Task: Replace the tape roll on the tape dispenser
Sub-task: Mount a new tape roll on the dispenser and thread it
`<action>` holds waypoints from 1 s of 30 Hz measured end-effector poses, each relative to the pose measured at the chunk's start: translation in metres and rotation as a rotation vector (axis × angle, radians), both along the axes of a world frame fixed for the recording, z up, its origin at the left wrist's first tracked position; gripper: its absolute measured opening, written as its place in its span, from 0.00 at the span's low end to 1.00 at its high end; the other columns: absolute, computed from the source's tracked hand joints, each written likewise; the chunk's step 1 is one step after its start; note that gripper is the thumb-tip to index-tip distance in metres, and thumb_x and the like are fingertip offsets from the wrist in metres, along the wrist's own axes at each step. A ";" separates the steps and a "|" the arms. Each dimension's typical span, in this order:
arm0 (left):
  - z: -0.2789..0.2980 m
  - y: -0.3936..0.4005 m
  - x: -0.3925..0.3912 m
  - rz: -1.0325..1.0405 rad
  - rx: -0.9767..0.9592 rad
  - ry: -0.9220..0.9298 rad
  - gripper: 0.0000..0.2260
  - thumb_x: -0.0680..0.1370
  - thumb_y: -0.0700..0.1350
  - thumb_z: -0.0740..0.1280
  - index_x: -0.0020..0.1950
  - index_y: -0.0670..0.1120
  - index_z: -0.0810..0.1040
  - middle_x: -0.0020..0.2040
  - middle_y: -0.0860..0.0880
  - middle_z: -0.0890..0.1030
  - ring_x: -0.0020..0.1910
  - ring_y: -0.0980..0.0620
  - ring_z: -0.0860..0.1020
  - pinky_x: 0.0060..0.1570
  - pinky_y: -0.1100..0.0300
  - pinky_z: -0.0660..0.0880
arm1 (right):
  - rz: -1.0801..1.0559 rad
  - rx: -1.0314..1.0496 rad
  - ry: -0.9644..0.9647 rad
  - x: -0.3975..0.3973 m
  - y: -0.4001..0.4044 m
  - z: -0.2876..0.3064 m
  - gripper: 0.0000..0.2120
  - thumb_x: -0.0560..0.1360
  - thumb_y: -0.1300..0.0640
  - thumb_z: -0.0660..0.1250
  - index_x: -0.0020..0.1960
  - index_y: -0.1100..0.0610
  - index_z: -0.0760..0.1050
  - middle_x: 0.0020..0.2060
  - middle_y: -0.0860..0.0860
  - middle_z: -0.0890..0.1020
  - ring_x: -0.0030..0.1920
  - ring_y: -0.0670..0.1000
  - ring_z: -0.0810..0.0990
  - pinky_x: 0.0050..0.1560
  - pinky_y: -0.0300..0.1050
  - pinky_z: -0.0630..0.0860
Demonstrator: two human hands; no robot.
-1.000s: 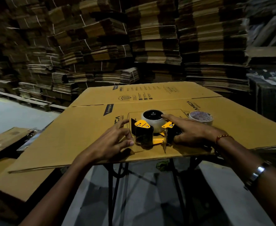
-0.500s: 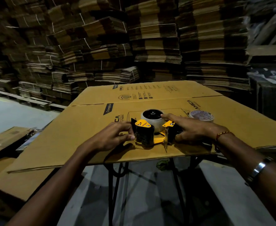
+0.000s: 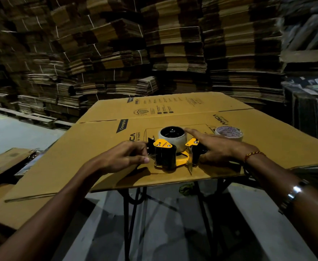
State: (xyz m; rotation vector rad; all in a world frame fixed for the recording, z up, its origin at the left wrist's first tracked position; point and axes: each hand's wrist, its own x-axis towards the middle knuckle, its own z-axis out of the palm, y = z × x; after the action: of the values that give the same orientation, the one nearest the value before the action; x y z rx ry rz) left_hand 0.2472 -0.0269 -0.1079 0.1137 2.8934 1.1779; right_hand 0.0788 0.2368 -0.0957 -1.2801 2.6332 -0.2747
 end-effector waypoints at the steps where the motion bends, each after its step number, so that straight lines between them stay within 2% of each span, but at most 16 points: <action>1: -0.001 0.000 -0.001 0.010 -0.012 0.009 0.07 0.80 0.44 0.67 0.47 0.40 0.78 0.61 0.37 0.79 0.66 0.45 0.74 0.64 0.48 0.72 | 0.002 0.004 0.006 -0.001 0.000 0.000 0.48 0.78 0.59 0.70 0.81 0.38 0.39 0.77 0.56 0.67 0.69 0.59 0.73 0.64 0.54 0.75; 3: -0.002 0.002 -0.003 0.029 -0.029 0.038 0.06 0.80 0.44 0.67 0.47 0.42 0.79 0.62 0.35 0.78 0.61 0.45 0.75 0.65 0.40 0.71 | 0.011 0.001 0.006 -0.001 0.001 -0.001 0.48 0.78 0.59 0.70 0.81 0.38 0.39 0.77 0.56 0.66 0.70 0.60 0.72 0.66 0.56 0.75; 4: -0.003 0.003 -0.004 0.042 -0.037 0.052 0.05 0.80 0.43 0.67 0.47 0.43 0.79 0.63 0.35 0.78 0.61 0.46 0.74 0.64 0.39 0.71 | 0.017 0.000 0.003 -0.001 0.002 -0.001 0.48 0.78 0.59 0.70 0.81 0.38 0.39 0.78 0.56 0.66 0.70 0.59 0.72 0.66 0.56 0.75; 8: -0.006 0.006 -0.007 0.071 -0.062 0.122 0.04 0.80 0.43 0.67 0.45 0.49 0.79 0.63 0.38 0.79 0.64 0.41 0.76 0.61 0.43 0.74 | 0.032 0.018 0.002 -0.003 0.001 -0.001 0.47 0.78 0.59 0.70 0.81 0.39 0.40 0.78 0.56 0.65 0.71 0.59 0.71 0.64 0.53 0.74; 12: -0.008 0.005 -0.009 0.086 -0.067 0.153 0.03 0.80 0.44 0.68 0.46 0.50 0.80 0.60 0.42 0.82 0.63 0.43 0.77 0.62 0.41 0.76 | 0.047 -0.010 0.002 -0.005 0.002 -0.003 0.47 0.78 0.57 0.71 0.81 0.39 0.41 0.79 0.54 0.63 0.74 0.58 0.68 0.69 0.56 0.71; 14: -0.009 0.004 -0.009 0.098 -0.075 0.159 0.02 0.79 0.44 0.69 0.47 0.48 0.81 0.59 0.43 0.82 0.63 0.44 0.77 0.62 0.40 0.76 | 0.073 -0.047 0.002 -0.007 0.004 -0.004 0.46 0.77 0.57 0.71 0.81 0.39 0.43 0.79 0.51 0.61 0.75 0.57 0.66 0.70 0.53 0.71; 16: -0.010 0.005 -0.009 0.101 -0.079 0.172 0.02 0.79 0.44 0.69 0.48 0.47 0.81 0.57 0.44 0.83 0.61 0.45 0.78 0.61 0.40 0.76 | 0.116 -0.083 0.026 -0.009 0.005 -0.005 0.45 0.76 0.58 0.72 0.81 0.38 0.47 0.77 0.48 0.59 0.73 0.54 0.67 0.63 0.44 0.73; 18: -0.011 0.006 -0.008 0.101 -0.083 0.197 0.03 0.79 0.44 0.69 0.47 0.47 0.81 0.56 0.43 0.83 0.60 0.45 0.79 0.59 0.39 0.76 | 0.162 -0.120 0.030 -0.009 0.008 -0.004 0.43 0.76 0.59 0.72 0.79 0.35 0.52 0.77 0.44 0.55 0.73 0.52 0.66 0.60 0.43 0.75; 20: -0.013 0.006 -0.008 0.102 -0.094 0.226 0.03 0.79 0.44 0.70 0.46 0.47 0.81 0.56 0.43 0.83 0.59 0.44 0.79 0.58 0.39 0.76 | 0.211 -0.169 -0.026 -0.008 0.012 0.000 0.38 0.75 0.54 0.71 0.75 0.30 0.57 0.78 0.39 0.51 0.74 0.50 0.62 0.65 0.48 0.74; 23: -0.014 0.005 -0.008 0.099 -0.108 0.241 0.03 0.79 0.45 0.70 0.46 0.48 0.81 0.50 0.47 0.84 0.52 0.48 0.81 0.54 0.39 0.77 | 0.268 -0.198 -0.126 -0.002 0.018 0.006 0.31 0.71 0.42 0.69 0.68 0.22 0.62 0.76 0.29 0.50 0.76 0.44 0.56 0.70 0.49 0.66; 26: -0.015 0.005 -0.007 0.102 -0.107 0.239 0.03 0.79 0.45 0.69 0.45 0.49 0.81 0.52 0.47 0.84 0.54 0.49 0.81 0.56 0.40 0.78 | 0.293 -0.173 -0.126 0.002 0.019 0.004 0.29 0.72 0.32 0.67 0.71 0.26 0.64 0.77 0.29 0.54 0.77 0.42 0.56 0.73 0.50 0.61; 28: -0.014 0.005 -0.007 0.110 -0.100 0.242 0.03 0.79 0.44 0.70 0.45 0.48 0.82 0.57 0.44 0.84 0.58 0.47 0.80 0.58 0.41 0.77 | 0.284 -0.174 -0.140 0.005 0.017 0.003 0.27 0.74 0.33 0.65 0.73 0.31 0.66 0.76 0.31 0.59 0.76 0.40 0.59 0.74 0.49 0.61; 30: -0.014 0.006 -0.007 0.112 -0.098 0.243 0.04 0.79 0.44 0.70 0.45 0.49 0.81 0.56 0.44 0.84 0.57 0.48 0.80 0.58 0.43 0.78 | 0.259 -0.195 -0.168 0.009 0.014 0.004 0.27 0.74 0.36 0.64 0.72 0.35 0.67 0.75 0.35 0.63 0.74 0.40 0.62 0.74 0.48 0.63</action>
State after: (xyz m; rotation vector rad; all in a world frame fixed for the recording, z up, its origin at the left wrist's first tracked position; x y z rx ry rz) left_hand 0.2403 -0.0211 -0.1220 0.1015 3.2020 1.1055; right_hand 0.0873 0.2511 -0.0917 -1.5645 2.3157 -0.5808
